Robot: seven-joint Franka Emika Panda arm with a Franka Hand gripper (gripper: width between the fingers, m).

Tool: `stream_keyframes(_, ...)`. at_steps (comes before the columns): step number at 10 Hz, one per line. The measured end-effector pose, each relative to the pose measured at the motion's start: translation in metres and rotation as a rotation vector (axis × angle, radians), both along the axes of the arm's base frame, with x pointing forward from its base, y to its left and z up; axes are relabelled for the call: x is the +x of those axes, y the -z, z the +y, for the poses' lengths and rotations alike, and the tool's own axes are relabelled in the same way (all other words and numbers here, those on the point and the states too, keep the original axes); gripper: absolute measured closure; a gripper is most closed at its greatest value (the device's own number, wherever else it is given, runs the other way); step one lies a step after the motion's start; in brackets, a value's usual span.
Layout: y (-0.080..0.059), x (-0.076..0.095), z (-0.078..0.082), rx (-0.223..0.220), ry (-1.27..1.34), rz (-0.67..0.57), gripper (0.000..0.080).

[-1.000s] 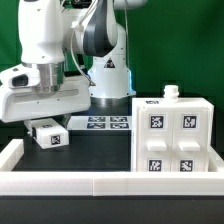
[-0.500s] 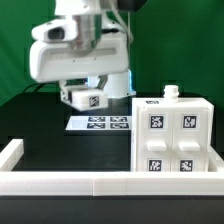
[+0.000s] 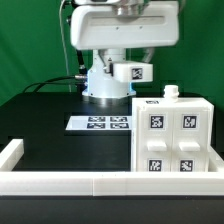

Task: Assemble cabinet

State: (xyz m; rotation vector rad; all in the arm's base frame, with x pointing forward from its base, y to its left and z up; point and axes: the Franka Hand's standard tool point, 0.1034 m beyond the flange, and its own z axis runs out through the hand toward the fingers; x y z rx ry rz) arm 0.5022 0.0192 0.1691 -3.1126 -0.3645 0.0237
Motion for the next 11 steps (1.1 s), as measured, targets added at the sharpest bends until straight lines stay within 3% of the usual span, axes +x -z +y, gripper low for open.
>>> stream_keyframes(1, -0.001, 0.008, 0.008, -0.016, 0.008, -0.008, 0.0239)
stream_keyframes(6, -0.001, 0.006, 0.003, -0.017, -0.047, 0.014, 0.0239)
stream_keyframes(8, -0.016, 0.036, 0.023, -0.018, -0.084, 0.029, 0.0239)
stream_keyframes(11, -0.013, 0.072, 0.034, -0.007, -0.170, 0.017, 0.0239)
